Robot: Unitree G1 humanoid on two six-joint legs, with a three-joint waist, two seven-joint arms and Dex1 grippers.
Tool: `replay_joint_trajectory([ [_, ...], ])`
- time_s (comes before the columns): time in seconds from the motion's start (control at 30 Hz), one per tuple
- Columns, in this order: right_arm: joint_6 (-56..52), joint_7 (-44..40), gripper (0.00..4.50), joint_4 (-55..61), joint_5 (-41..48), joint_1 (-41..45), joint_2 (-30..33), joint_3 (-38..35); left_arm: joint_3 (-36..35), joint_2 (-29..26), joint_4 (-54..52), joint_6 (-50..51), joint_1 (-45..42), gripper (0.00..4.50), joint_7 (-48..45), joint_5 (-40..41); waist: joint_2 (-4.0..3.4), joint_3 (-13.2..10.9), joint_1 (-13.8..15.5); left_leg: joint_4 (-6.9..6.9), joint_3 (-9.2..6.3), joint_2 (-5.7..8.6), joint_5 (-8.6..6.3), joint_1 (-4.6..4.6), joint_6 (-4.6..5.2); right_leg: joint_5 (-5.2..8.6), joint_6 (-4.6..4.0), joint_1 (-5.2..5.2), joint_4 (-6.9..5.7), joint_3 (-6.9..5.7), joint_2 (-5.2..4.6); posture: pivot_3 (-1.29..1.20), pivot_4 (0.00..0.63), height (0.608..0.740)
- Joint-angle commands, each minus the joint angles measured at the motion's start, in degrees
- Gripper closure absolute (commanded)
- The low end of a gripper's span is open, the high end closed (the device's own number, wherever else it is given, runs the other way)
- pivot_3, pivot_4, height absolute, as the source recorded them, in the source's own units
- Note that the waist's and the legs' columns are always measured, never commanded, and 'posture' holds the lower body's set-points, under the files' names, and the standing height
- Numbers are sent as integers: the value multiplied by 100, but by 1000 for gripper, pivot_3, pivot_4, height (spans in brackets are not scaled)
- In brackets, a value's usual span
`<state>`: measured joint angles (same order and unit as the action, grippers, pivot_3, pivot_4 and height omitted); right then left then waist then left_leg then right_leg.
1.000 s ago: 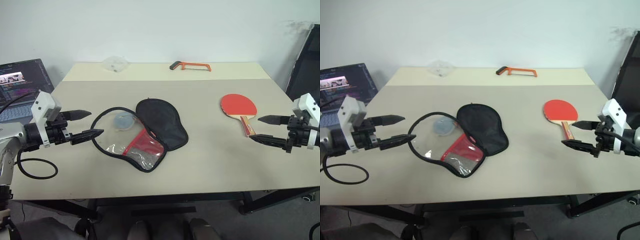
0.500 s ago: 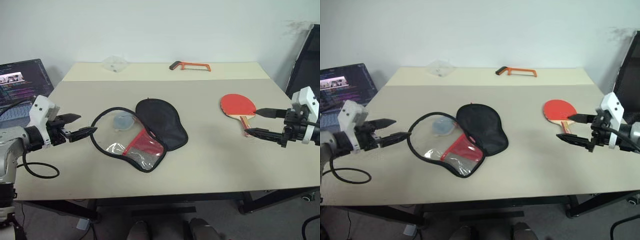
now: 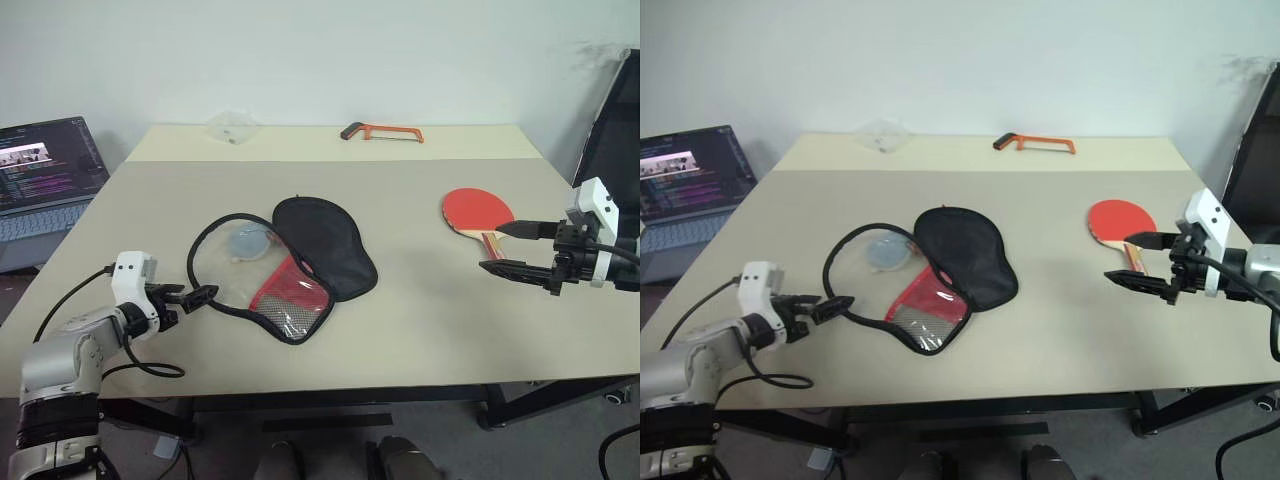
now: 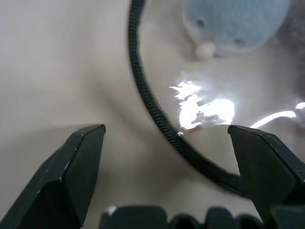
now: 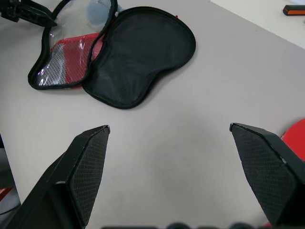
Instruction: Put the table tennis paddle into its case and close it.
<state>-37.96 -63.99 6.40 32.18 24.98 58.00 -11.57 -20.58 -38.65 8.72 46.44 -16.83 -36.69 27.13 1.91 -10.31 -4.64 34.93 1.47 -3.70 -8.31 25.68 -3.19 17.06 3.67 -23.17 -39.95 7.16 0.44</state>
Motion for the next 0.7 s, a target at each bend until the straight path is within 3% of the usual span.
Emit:
replay_joint_trajectory([
  [0.03,18,-35,53,83,10,207,154,-82,120,266,-285,48,-35,0,104,126,0,1,1,1,0,0,1,0,0,-1,2,1,0,0,0,0,150,740],
  [0.4,30,-2,53,92,-27,244,156,-82,-21,791,-379,312,-237,0,516,330,1,5,121,7,0,7,7,-1,8,-7,14,5,1,3,-3,0,150,740],
  [0.53,31,-17,0,87,-46,255,184,-63,-106,921,-511,255,-249,967,581,444,1,5,138,7,0,7,7,-1,8,-7,13,5,2,3,-3,0,150,740],
  [0.7,29,-20,0,47,-69,346,169,-29,-26,1035,-524,251,-585,2817,692,470,2,5,139,7,-1,6,7,1,8,-7,13,4,4,2,-2,0,150,740],
])
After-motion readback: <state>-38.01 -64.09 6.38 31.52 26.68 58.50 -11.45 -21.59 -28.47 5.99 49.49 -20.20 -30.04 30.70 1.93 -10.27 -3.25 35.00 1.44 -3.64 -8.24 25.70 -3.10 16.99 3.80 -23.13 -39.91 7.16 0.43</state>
